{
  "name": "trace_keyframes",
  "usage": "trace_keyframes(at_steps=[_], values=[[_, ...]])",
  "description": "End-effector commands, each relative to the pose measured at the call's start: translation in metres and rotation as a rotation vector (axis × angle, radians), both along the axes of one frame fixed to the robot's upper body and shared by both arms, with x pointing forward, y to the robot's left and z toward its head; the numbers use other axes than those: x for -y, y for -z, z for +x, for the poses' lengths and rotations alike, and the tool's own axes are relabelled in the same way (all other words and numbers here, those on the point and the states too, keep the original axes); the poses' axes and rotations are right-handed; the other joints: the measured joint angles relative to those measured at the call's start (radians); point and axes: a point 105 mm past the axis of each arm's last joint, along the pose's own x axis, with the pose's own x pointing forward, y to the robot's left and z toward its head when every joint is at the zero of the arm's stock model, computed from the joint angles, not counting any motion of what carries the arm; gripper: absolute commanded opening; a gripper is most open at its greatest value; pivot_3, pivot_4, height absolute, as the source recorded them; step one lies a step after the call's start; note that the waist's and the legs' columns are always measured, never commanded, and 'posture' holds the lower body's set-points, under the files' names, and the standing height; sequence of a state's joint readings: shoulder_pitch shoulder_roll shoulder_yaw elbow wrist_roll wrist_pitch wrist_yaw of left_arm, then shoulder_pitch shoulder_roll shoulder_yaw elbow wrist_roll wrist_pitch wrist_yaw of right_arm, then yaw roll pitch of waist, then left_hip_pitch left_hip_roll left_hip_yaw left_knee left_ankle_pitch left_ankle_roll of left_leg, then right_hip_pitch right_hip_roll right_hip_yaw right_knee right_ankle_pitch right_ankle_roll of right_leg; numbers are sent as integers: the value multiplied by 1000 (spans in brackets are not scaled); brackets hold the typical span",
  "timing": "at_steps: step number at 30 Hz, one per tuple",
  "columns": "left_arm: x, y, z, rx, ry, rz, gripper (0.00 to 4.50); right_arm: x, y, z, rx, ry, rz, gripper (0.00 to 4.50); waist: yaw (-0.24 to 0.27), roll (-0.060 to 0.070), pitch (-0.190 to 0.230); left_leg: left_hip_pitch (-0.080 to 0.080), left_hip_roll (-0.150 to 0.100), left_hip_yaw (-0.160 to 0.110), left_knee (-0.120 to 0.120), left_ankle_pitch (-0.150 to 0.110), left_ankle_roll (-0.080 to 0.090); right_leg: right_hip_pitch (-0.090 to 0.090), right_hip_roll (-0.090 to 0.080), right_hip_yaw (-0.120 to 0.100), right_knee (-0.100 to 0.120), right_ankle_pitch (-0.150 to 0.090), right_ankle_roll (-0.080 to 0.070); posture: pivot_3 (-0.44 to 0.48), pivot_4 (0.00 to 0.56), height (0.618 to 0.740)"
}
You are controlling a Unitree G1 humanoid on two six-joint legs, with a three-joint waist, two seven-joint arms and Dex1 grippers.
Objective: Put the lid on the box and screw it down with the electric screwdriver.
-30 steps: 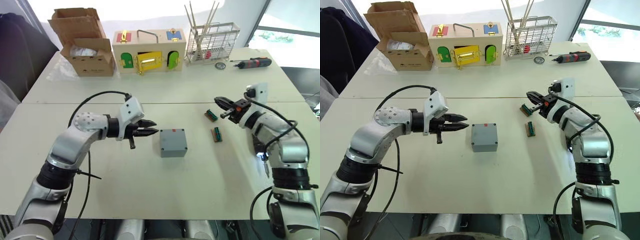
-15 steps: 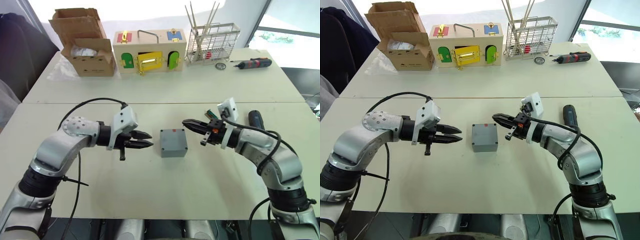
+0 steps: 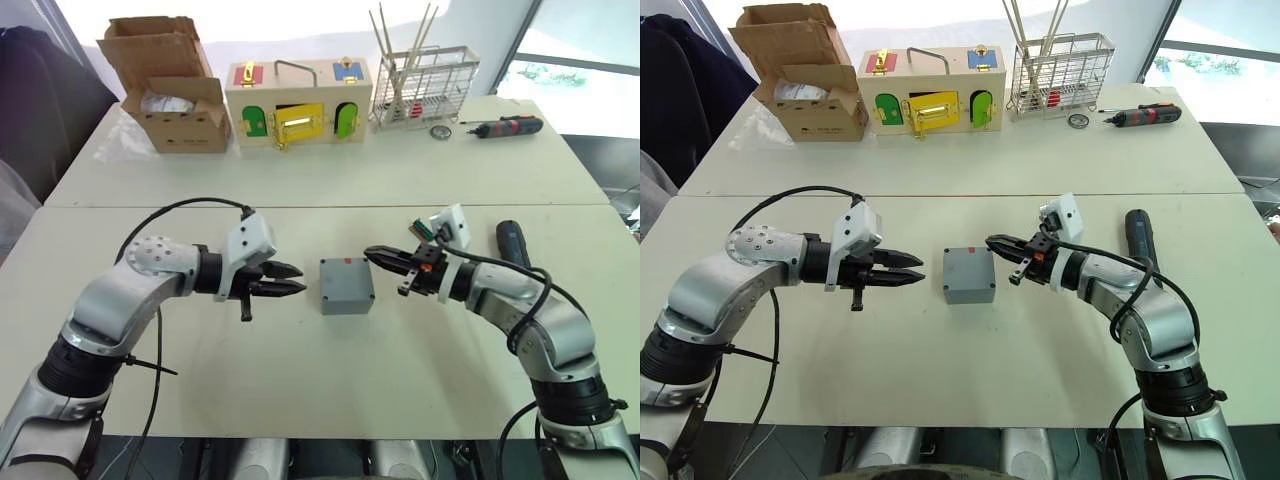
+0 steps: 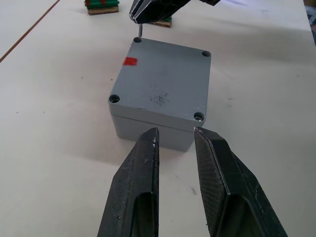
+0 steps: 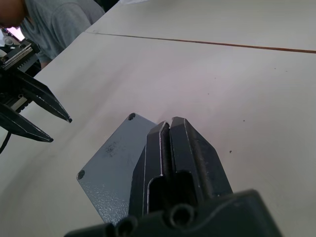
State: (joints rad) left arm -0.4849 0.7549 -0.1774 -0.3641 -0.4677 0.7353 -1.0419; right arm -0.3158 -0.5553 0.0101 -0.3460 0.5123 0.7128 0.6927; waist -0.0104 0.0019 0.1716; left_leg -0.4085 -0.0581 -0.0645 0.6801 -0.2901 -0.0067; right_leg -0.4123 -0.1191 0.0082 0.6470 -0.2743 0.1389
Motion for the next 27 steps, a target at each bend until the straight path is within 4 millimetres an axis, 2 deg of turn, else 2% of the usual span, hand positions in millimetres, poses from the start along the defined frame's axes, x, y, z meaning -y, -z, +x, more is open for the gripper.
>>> trace_keyframes(at_steps=[1, 16, 19, 25, 27], values=[[3, -3, 0, 31, 16, 0, 1076, -2, -2, 0, 22, 3, 9, 22, 0, 0, 0, 0, 0, 0, 0, 0, 0, 0, 0, 0, 0, 0, 0, 0, 150, 731], [3, -6, 3, 49, 4, -9, 1076, -3, 8, 6, 19, 13, -22, 22, 0, 0, 0, 0, 0, 0, 0, 0, 0, 0, 0, 0, 0, 0, 0, 0, 150, 731], [4, -7, 4, 55, 2, -14, 1076, -4, 7, 6, 24, 3, -31, 853, -1, 0, 0, 0, 0, 0, 0, 0, 0, 0, 0, 0, 0, 0, 0, 0, 150, 731], [9, -13, 3, 67, 22, -40, 1076, 3, -4, 7, 67, 8, -70, 3848, 0, 0, 0, 0, 0, 0, 0, 0, 0, 0, 0, 0, 0, 0, 0, 0, 150, 731], [12, -16, 3, 70, 35, -51, 1076, 8, -9, 7, 78, 16, -82, 4461, 1, 0, 0, 0, 0, 0, 0, 0, 0, 0, 0, 0, 0, 0, 0, 0, 150, 731]])
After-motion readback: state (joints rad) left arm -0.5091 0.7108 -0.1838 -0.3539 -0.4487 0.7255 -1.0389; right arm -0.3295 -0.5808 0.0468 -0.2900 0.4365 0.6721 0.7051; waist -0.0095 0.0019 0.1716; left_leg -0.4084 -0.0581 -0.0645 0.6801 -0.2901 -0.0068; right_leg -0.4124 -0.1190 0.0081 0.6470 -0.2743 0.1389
